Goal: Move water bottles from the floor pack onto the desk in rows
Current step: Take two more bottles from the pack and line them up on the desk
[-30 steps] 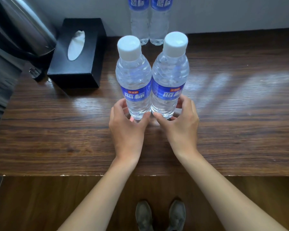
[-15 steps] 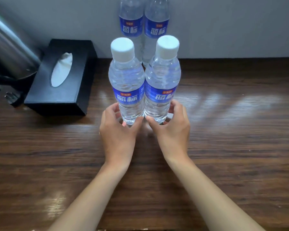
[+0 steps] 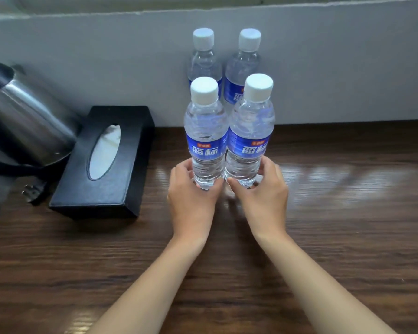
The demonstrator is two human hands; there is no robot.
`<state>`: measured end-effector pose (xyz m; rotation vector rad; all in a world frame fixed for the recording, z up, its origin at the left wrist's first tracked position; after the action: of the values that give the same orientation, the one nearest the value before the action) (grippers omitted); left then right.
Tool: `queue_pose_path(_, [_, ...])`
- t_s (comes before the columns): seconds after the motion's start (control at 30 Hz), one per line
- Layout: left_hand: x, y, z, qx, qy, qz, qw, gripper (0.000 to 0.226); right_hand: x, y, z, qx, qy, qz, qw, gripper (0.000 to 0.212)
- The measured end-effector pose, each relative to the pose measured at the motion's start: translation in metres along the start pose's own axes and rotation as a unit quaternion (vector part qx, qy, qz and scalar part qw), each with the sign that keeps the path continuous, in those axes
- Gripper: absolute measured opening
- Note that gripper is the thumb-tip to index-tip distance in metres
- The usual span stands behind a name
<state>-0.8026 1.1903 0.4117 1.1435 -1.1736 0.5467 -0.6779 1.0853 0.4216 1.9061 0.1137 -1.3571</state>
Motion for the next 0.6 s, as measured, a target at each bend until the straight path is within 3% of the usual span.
queue_pose_path(0.6, [0.012,-0.008,-0.051,-0.005,-0.006,-0.034,0.999,0.055,-0.001,-0.015,-0.052,0.005,0.002,0.008,1.0,0.051])
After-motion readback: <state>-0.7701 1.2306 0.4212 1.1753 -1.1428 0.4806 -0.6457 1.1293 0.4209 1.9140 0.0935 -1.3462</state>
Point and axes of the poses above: each hand's wrist, its own z-axis away from the middle knuckle, its own y-axis out of the back of the hand, x = y × z, the point moved 5 cm from there along -z, towards the middle knuckle, and after that the axes turned 13 degrees about -x, right-handed, at the moved point
